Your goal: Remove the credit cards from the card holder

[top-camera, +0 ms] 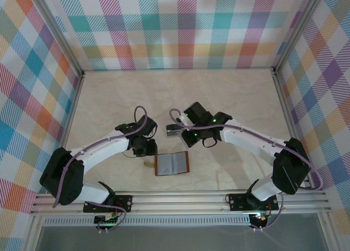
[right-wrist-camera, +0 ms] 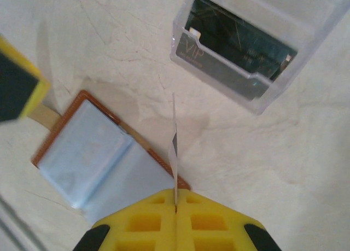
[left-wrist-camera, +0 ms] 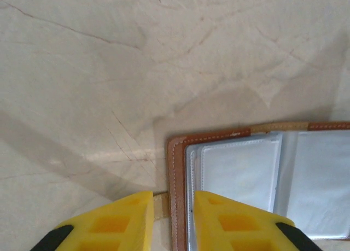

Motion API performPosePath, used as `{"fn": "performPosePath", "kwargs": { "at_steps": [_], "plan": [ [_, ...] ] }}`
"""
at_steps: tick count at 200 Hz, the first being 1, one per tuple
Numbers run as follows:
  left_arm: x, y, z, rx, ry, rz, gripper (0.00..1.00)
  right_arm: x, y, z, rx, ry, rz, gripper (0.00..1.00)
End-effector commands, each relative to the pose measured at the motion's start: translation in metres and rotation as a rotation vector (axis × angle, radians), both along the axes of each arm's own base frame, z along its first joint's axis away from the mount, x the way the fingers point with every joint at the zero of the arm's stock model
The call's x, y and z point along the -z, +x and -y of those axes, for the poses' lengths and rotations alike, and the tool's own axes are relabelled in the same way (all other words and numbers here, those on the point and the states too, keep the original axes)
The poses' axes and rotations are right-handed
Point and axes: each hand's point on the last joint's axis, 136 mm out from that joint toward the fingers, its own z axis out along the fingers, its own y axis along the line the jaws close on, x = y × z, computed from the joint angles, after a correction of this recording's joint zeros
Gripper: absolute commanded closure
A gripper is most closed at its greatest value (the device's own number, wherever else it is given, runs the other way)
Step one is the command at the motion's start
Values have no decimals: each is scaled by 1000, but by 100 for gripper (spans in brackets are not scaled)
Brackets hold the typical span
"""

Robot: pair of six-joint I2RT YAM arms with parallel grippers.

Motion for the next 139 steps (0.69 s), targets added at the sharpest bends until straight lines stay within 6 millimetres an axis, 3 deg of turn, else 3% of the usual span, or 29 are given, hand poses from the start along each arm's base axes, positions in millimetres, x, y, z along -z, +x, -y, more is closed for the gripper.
{"fn": "performPosePath", "kwargs": {
  "at_steps": [1,59,139],
  "plan": [
    [-5,4,0,-10,-45,11,74,-12,5,12,-271,-147,167,100],
    [6,7,-13,-83,-102,0,74,-16,25,9,-588,-321,297,100],
    [3,6,-19,-115,-125,10,74,-12,67,-21,-754,-389,254,100]
  ]
}}
